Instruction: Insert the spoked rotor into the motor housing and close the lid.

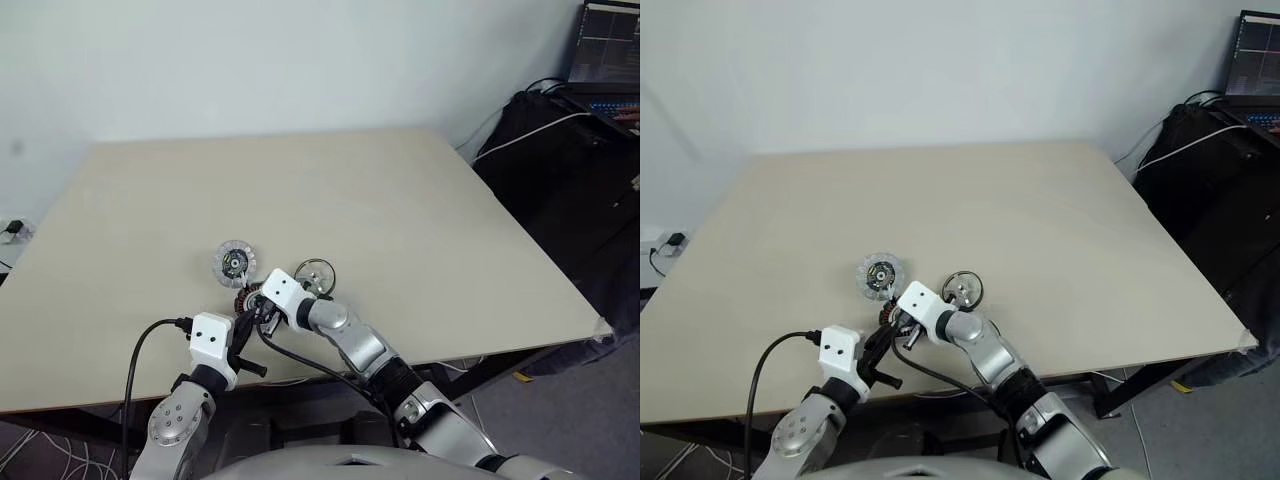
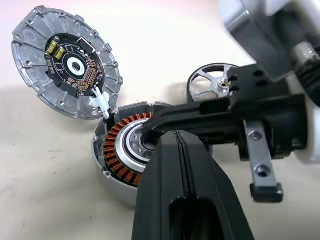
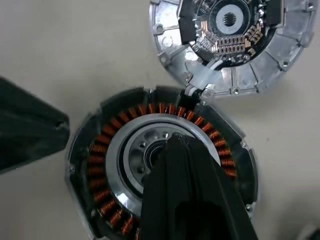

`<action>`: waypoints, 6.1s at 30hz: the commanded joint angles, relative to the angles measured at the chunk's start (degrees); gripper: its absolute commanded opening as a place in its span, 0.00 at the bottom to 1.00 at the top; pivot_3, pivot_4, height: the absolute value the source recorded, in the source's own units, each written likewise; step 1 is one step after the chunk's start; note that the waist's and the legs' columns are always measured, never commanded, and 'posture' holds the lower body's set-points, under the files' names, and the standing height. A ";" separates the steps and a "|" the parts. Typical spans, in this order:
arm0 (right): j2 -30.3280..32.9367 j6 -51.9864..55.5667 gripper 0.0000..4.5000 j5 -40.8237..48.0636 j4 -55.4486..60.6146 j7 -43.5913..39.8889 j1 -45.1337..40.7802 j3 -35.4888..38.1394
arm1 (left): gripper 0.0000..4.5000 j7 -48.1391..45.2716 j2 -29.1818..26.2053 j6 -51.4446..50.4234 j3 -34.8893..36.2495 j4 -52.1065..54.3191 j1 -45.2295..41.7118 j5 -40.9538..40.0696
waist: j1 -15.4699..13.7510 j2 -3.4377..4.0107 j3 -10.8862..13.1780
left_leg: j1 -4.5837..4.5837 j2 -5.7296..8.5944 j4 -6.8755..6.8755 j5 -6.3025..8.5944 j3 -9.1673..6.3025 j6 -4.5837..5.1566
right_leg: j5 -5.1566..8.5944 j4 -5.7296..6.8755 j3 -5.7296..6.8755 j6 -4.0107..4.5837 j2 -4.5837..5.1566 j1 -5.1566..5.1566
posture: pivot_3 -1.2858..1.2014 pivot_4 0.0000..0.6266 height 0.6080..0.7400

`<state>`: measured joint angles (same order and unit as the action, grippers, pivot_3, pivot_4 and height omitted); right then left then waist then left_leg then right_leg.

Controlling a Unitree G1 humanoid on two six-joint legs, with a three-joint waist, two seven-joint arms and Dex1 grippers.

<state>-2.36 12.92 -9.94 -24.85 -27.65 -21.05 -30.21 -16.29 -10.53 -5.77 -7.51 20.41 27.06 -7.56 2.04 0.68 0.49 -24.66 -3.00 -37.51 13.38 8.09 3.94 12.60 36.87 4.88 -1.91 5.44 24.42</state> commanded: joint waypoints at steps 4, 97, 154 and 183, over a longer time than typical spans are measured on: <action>-0.19 -1.11 0.00 1.60 2.91 -0.31 0.21 2.06 | 0.00 -0.10 0.14 0.76 -0.28 1.52 -0.62 0.08 | -0.04 -0.01 0.01 | -0.01 0.00 0.00 0.00 -0.01 0.00 | 0.03 0.01 0.01 -0.07 0.02 0.00 | 0.52 0.00 1.00; 1.50 44.09 0.09 54.59 31.40 0.90 15.33 29.88 | 0.00 0.62 4.39 21.54 -0.33 -9.25 3.63 1.97 | -0.54 0.00 0.68 | -0.09 -0.03 0.29 0.01 -0.12 0.01 | 0.12 -0.28 0.11 0.10 0.13 0.10 | 0.52 0.00 1.00; -1.57 37.11 0.96 49.18 17.64 0.42 7.96 24.23 | 0.00 0.69 4.58 25.99 1.74 -12.45 6.28 0.08 | -0.51 -0.09 0.61 | -0.01 -0.07 0.24 0.02 -0.17 0.01 | -0.03 -0.14 0.35 0.16 0.23 0.07 | 0.52 0.00 1.00; -0.05 8.87 0.01 17.71 14.05 2.30 2.62 4.70 | 0.00 -2.41 4.77 33.33 3.45 -22.10 4.07 -0.83 | -0.46 -0.22 0.59 | -0.05 -0.09 0.11 0.05 -0.13 0.00 | -0.09 -0.24 0.68 0.11 0.18 0.10 | 0.52 0.00 1.00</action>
<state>-1.44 23.73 8.36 -10.92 -24.74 -16.99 -25.33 -18.59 -5.88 25.83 -4.35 -2.09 31.61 -7.92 1.58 0.46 1.07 -24.71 -3.08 -37.40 13.43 7.96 3.95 12.51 36.63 5.56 -1.80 5.62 24.52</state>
